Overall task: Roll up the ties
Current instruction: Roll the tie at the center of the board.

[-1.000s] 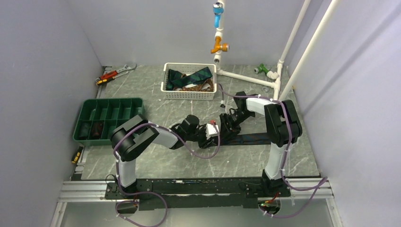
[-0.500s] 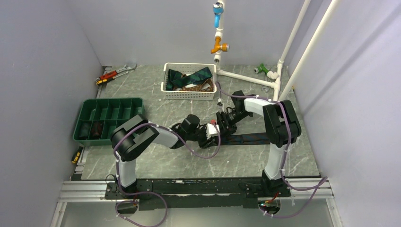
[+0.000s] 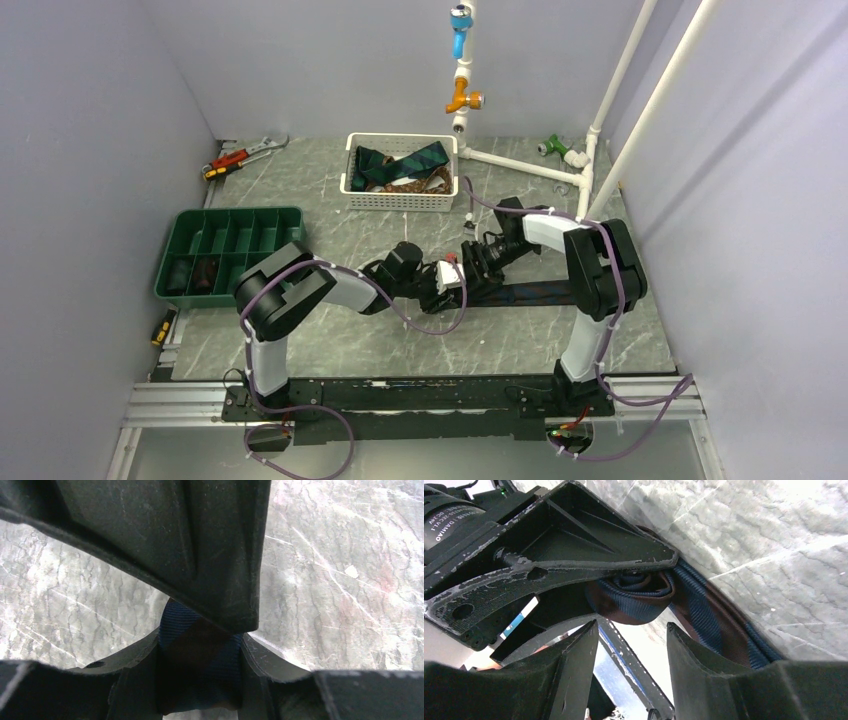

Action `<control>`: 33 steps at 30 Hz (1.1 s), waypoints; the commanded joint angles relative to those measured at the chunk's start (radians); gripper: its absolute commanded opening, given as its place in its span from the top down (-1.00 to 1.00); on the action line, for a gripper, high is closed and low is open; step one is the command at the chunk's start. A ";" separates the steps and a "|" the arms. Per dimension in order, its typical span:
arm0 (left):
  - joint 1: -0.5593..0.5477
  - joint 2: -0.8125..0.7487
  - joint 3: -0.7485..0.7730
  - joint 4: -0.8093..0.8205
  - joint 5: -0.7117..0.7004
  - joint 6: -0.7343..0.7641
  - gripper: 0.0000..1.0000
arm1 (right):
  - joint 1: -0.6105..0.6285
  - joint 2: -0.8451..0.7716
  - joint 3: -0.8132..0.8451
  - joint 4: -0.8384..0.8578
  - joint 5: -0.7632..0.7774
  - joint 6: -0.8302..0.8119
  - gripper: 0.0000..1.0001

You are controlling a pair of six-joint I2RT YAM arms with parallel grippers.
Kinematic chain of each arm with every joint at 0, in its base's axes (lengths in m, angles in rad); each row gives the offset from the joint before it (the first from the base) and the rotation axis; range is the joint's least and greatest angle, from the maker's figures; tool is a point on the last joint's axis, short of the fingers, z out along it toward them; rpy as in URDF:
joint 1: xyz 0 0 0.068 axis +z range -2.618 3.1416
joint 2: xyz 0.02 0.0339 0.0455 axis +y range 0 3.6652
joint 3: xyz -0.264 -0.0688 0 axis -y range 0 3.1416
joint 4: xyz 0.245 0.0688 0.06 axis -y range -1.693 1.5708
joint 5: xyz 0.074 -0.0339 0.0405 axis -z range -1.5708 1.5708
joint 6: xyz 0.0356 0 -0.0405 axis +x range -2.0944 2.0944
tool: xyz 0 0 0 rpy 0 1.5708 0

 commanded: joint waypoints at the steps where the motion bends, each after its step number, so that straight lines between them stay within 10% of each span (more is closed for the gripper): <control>1: -0.004 0.064 -0.027 -0.192 -0.083 0.031 0.04 | 0.004 -0.005 -0.004 0.031 -0.037 0.013 -0.06; 12: -0.006 0.068 -0.031 -0.200 -0.055 0.070 0.03 | -0.006 0.041 0.038 0.105 -0.023 0.085 0.28; 27: -0.009 0.065 -0.020 -0.221 -0.040 0.093 0.03 | -0.028 0.002 0.020 0.189 -0.079 0.174 -0.01; 33: -0.008 0.074 -0.010 -0.229 -0.042 0.085 0.03 | -0.026 0.027 0.026 0.159 -0.043 0.129 0.61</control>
